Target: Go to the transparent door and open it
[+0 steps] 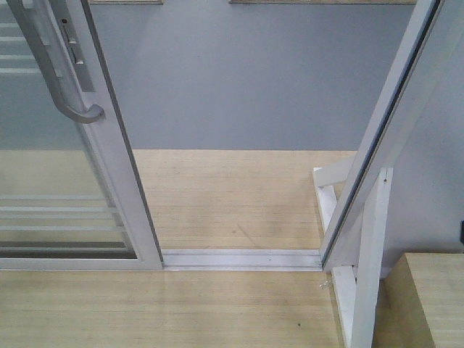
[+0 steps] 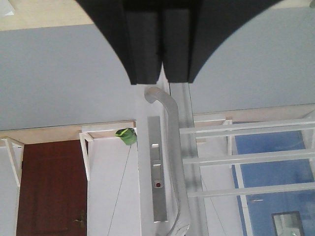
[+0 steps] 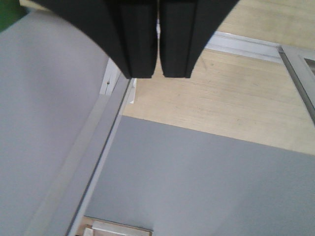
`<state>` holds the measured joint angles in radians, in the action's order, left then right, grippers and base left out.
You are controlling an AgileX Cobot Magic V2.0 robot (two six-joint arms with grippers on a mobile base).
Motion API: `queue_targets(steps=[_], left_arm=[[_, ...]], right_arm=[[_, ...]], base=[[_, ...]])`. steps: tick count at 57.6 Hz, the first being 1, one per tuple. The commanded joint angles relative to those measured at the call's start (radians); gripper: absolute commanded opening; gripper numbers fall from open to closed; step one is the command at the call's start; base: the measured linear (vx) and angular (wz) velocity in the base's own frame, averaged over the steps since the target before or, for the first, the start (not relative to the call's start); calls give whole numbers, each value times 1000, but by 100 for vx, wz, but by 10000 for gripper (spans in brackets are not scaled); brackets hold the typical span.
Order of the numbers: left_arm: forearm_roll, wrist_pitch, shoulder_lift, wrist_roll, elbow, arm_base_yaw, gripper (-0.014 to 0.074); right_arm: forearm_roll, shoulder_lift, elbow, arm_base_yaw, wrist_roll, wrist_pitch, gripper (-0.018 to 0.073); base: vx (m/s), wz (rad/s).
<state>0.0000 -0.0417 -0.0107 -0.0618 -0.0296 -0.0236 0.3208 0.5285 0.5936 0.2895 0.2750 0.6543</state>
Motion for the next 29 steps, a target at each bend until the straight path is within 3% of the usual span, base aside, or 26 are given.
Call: queue_targets(steps=[1,13,24,29], left_arm=[[-6,80,-14,1,-11,2,0],[-6,80,-14,1,-11,2,0],[-6,80,-14,1,-11,2,0],[-6,80,-14,1,-11,2,0]], right_arm=[[-51,-53,15,-96,-6,-35,8],[-167,-236,-211,-348,-22,-339,-11],[-210,-402,-445,-400,-126,-552,-9],[-286,-474,-537,-400,-172,-595,-9]], base=[[0,0],[0,0],[0,0],[0,0]])
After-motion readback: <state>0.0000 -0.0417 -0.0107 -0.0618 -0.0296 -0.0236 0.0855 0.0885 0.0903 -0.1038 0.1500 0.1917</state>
